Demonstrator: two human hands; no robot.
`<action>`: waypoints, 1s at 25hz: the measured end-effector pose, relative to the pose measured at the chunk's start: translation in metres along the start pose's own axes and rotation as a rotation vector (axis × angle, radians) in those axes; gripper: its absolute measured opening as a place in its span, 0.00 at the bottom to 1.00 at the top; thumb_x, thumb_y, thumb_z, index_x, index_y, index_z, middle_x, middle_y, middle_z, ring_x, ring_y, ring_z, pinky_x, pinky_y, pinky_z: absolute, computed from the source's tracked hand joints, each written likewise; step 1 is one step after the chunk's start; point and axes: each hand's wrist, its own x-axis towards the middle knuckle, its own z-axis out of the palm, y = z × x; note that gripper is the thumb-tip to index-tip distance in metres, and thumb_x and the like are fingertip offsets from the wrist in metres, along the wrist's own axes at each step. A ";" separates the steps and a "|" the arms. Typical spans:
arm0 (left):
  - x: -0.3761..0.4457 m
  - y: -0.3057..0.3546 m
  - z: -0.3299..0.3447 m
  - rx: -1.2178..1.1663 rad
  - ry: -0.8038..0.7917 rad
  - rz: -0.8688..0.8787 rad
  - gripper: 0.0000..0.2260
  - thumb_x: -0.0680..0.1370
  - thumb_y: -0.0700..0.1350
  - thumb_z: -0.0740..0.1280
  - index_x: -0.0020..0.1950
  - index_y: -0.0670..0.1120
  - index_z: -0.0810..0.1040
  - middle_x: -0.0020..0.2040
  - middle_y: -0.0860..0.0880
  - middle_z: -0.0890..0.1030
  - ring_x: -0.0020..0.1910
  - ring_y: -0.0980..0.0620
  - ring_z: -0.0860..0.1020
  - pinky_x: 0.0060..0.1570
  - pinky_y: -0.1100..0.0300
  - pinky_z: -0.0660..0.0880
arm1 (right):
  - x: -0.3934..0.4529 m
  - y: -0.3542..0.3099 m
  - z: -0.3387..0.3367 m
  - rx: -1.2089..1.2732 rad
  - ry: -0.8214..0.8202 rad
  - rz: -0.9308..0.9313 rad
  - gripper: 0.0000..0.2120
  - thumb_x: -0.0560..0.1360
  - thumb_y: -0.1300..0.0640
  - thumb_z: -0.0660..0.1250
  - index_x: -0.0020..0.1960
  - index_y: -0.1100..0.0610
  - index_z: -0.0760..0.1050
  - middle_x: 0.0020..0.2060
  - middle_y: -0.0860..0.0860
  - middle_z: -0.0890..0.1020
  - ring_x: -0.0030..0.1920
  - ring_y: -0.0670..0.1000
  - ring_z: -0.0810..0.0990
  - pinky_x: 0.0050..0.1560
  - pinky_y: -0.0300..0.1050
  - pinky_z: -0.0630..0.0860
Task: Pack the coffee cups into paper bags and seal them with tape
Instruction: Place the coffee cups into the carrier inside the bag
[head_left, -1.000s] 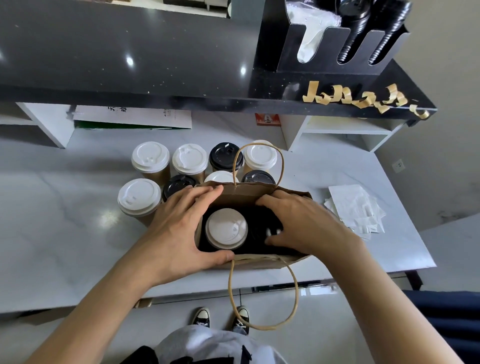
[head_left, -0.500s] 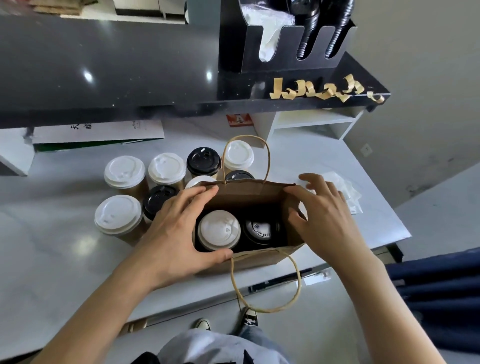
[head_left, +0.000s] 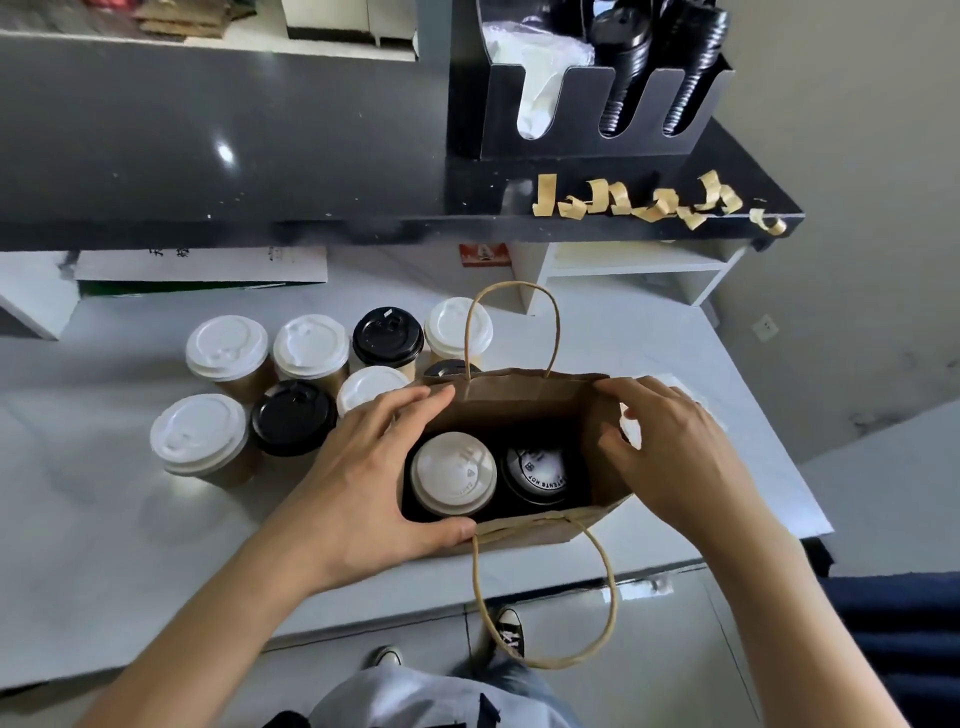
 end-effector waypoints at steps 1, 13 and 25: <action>0.004 0.006 0.004 0.014 0.006 -0.013 0.51 0.62 0.76 0.68 0.80 0.65 0.52 0.77 0.65 0.55 0.78 0.59 0.54 0.79 0.53 0.54 | 0.004 0.008 -0.004 -0.002 -0.014 -0.011 0.19 0.77 0.56 0.66 0.68 0.50 0.77 0.53 0.47 0.82 0.55 0.54 0.80 0.52 0.47 0.72; 0.030 0.065 0.038 -0.030 0.065 -0.148 0.49 0.62 0.74 0.71 0.79 0.68 0.53 0.76 0.70 0.54 0.77 0.63 0.52 0.77 0.55 0.54 | 0.028 0.080 -0.023 0.056 -0.058 -0.166 0.16 0.79 0.53 0.65 0.66 0.47 0.77 0.51 0.43 0.81 0.52 0.52 0.81 0.49 0.49 0.76; 0.042 0.083 0.032 0.045 0.107 -0.171 0.43 0.67 0.71 0.72 0.78 0.67 0.59 0.69 0.76 0.58 0.75 0.67 0.54 0.74 0.61 0.55 | 0.040 0.094 -0.037 0.077 -0.086 -0.215 0.16 0.78 0.45 0.67 0.66 0.42 0.75 0.52 0.41 0.79 0.53 0.50 0.81 0.49 0.48 0.76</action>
